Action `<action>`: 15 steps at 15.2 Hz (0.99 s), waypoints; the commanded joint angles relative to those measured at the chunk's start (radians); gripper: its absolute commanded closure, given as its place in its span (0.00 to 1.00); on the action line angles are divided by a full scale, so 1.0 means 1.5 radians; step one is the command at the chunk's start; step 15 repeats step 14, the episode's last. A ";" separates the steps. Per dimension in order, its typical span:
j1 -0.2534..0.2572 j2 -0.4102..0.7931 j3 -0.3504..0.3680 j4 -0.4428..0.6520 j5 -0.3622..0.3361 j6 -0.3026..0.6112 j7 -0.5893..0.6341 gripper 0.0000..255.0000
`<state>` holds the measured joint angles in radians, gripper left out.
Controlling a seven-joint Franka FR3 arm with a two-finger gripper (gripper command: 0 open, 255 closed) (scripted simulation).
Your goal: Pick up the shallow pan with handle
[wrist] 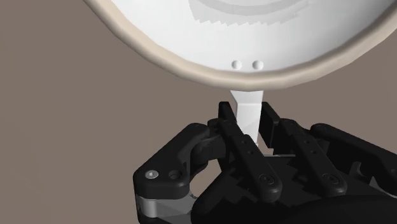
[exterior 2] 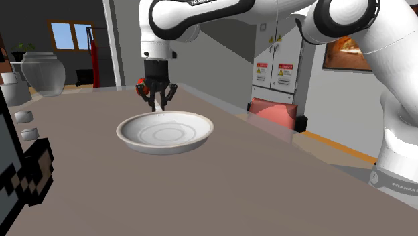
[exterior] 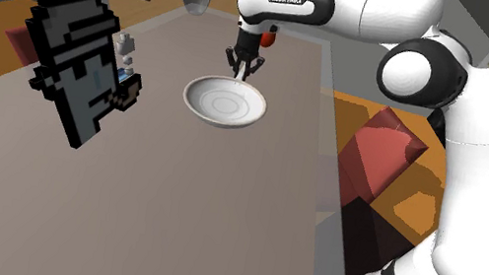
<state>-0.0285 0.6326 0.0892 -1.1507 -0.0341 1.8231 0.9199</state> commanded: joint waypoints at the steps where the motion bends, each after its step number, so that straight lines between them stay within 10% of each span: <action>1: 0.001 0.000 0.000 0.019 0.000 -0.018 0.000 1.00; 15: 0.006 0.027 0.000 0.165 -0.001 -0.137 0.000 1.00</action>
